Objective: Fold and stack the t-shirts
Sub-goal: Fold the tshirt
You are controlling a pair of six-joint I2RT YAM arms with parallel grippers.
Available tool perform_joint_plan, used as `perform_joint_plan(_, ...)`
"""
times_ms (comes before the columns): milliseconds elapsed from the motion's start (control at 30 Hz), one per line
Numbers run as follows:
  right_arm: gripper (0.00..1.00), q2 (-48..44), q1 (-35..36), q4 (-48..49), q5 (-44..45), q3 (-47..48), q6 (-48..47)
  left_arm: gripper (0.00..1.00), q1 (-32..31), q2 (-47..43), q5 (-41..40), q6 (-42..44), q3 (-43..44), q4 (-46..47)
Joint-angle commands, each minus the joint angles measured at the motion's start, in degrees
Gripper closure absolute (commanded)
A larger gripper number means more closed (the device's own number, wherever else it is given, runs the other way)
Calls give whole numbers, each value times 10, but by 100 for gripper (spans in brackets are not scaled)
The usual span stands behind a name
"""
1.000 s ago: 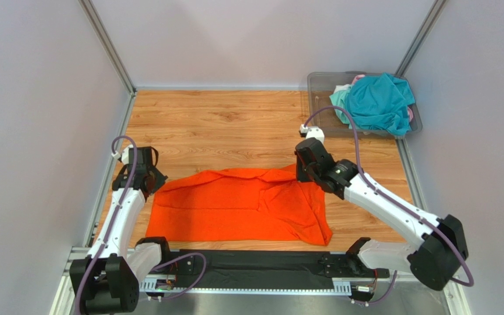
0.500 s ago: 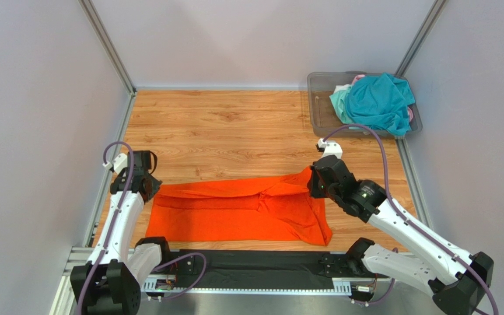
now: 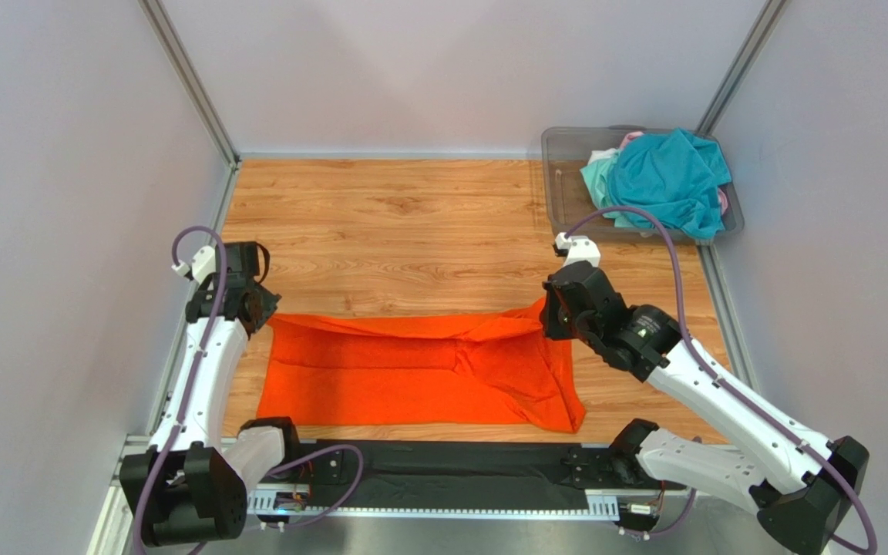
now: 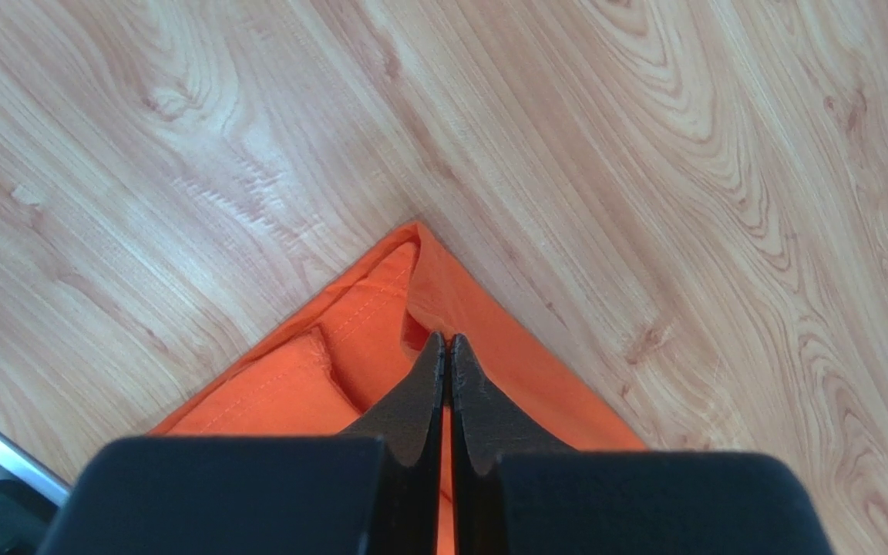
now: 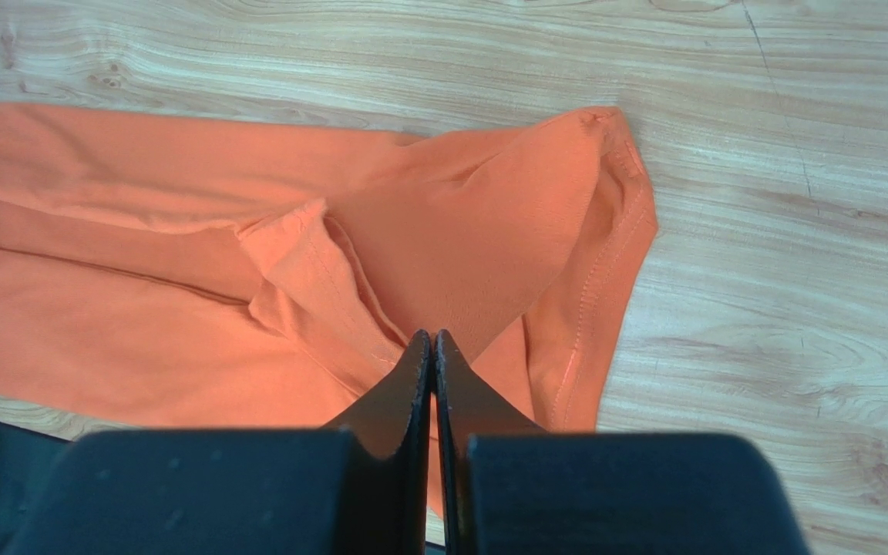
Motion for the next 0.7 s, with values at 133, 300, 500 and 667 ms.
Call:
perform_joint_plan(133,100,-4,1,15,-18,-26,3,100,5,12,-4,16,-24,37)
perform_joint_plan(300,100,-27,2,17,-47,-82,26,100,8,21,-21,9,-66,40)
perform_joint_plan(500,99,-75,2,16,-74,-140,63,100,13,22,-30,1,-100,34)
perform_joint_plan(667,91,-100,3,20,-105,-204,118,80,14,17,-32,-7,-110,26)
